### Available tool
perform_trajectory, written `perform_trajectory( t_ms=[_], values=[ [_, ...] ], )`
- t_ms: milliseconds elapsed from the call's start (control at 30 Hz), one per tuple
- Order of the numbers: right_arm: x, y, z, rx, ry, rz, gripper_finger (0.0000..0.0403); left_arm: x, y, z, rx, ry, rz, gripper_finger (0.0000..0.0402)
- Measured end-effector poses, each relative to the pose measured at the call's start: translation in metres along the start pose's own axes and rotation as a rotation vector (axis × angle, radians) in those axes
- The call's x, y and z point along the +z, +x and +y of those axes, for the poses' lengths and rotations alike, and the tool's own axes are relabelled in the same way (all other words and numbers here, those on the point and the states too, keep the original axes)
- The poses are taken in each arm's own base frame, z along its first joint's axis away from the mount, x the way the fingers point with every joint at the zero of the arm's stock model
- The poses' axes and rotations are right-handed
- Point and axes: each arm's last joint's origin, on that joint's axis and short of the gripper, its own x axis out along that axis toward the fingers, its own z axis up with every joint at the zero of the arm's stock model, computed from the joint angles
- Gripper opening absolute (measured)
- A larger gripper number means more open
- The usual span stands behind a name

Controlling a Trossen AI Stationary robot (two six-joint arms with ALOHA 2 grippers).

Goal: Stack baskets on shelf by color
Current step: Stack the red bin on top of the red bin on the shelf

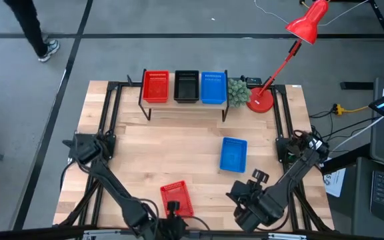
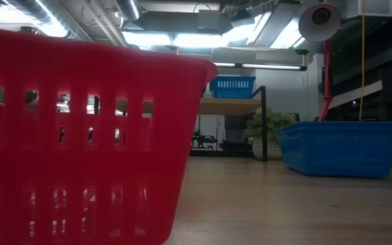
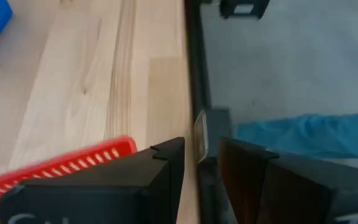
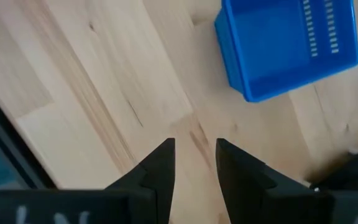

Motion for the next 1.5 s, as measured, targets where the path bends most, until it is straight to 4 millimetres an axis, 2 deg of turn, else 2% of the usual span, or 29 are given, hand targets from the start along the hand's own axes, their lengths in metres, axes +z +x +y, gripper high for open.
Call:
perform_trajectory(
  t_ms=[100, 300, 500, 867, 1500],
  values=[
    [-0.009, 0.0, 0.003, -0.002, 0.026, -0.004, 0.0113, -0.01, 0.01, -0.001, 0.033, 0.014, 0.015, 0.0086],
    [-0.022, -0.004, 0.008, 0.021, 0.064, -0.016, 0.0113, -0.012, 0.01, 0.004, 0.126, 0.047, -0.004, 0.0085],
    [-0.031, -0.006, 0.013, 0.062, 0.048, -0.035, 0.0113, -0.019, 0.013, 0.005, 0.134, 0.012, 0.039, 0.0081],
    [-0.032, -0.007, 0.014, 0.066, 0.045, -0.061, 0.0113, -0.025, 0.012, 0.009, 0.172, 0.006, 0.088, 0.0081],
    [-0.031, -0.007, 0.015, 0.075, 0.047, -0.092, 0.0113, -0.05, 0.031, 0.012, 0.185, -0.04, 0.212, 0.0081]
  ],
)
